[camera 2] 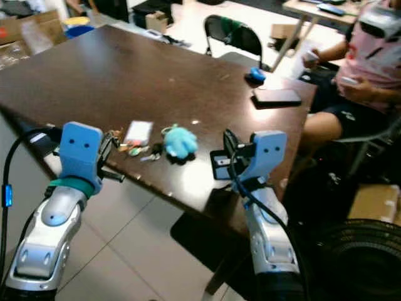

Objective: Hang keys on a hook

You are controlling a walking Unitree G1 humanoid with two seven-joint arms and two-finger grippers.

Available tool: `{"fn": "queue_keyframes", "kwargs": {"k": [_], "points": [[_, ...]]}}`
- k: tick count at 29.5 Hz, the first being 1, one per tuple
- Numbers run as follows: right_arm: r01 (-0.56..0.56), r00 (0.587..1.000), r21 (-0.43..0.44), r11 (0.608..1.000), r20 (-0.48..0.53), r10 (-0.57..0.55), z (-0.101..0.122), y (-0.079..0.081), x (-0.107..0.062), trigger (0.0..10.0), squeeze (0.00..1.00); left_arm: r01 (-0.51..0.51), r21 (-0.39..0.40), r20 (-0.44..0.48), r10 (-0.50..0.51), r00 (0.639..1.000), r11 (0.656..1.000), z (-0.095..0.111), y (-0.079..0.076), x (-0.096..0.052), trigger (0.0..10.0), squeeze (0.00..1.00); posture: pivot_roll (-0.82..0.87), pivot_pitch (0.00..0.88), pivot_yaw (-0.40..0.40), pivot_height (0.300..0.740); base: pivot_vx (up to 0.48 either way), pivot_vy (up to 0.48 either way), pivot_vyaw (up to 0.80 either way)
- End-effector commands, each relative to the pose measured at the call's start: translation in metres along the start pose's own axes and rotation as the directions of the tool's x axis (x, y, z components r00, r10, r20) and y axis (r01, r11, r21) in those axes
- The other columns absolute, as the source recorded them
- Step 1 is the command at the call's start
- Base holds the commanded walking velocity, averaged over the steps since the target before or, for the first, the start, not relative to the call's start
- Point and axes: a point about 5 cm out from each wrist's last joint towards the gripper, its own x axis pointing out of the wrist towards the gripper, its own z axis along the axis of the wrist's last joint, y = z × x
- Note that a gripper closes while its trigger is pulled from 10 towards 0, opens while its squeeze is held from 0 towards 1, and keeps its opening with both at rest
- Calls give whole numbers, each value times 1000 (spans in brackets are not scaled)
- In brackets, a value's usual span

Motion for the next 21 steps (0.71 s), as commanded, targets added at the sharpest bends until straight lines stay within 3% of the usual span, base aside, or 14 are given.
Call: {"fn": "queue_keyframes", "kwargs": {"k": [1,5,21], "points": [[13,999,-10,1000,-43,-13,-13,-3,-9,10000,0,7,6,-33,-7,999,1000,-11,-3,-4,10000,0,79,98,55,740,-476,0,0],[14,998,-5,1000,-61,-14,-18,-1,-11,10000,0,10,15,-60,-9,998,1000,-19,-4,-8,10000,0,80,102,58,740,-479,0,0],[-2,998,-9,1000,-61,2,-17,3,-8,10000,0,5,23,-74,-4,997,1000,-22,-3,-9,10000,0,87,105,57,740,-427,0,0]]}}
